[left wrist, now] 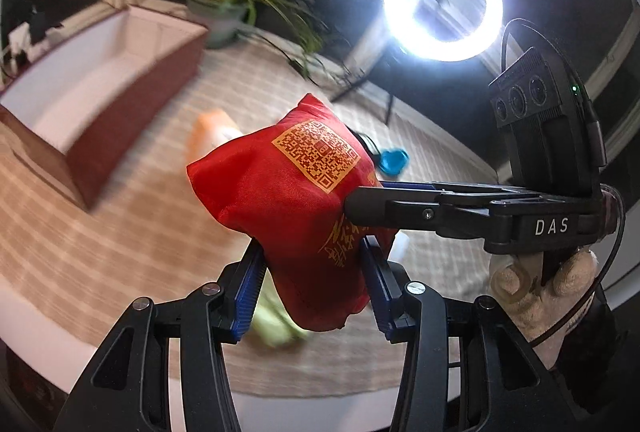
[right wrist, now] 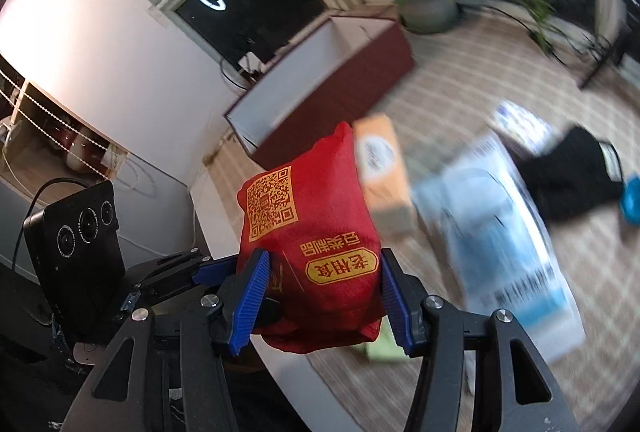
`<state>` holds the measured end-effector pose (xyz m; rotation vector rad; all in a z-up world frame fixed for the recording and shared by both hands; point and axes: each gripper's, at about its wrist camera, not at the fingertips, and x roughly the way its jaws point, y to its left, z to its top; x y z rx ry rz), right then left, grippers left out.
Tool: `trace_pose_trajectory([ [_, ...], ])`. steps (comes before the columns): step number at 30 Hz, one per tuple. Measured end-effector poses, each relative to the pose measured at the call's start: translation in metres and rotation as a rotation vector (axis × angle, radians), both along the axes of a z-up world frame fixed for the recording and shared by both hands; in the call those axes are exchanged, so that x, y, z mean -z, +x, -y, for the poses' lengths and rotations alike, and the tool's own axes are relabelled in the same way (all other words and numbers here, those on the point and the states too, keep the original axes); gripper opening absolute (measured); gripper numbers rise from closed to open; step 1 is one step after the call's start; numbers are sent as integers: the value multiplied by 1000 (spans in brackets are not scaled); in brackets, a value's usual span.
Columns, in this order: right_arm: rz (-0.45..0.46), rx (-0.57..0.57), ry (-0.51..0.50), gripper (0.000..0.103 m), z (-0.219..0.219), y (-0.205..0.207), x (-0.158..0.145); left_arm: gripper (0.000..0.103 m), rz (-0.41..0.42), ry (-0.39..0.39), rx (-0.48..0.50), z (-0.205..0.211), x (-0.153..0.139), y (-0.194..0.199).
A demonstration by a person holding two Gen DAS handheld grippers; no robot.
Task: Organize soft objects
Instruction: 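Lower the red pouch into the cardboard box and open the right tool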
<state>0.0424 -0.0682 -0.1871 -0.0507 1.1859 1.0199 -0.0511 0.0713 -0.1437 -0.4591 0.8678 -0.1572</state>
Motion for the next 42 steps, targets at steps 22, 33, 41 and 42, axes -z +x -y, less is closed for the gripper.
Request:
trace_pose_trajectory([
  [22, 40, -55, 4, 51, -208, 58, 20, 45, 7, 49, -163, -179, 10, 58],
  [33, 53, -32, -35, 53, -242, 73, 38, 47, -37, 48, -198, -215, 30, 70],
  [41, 74, 13, -19, 62, -234, 75, 36, 47, -38, 59, -237, -221, 32, 64],
  [42, 79, 15, -18, 62, -232, 74, 34, 46, -34, 59, -237, -219, 31, 63],
])
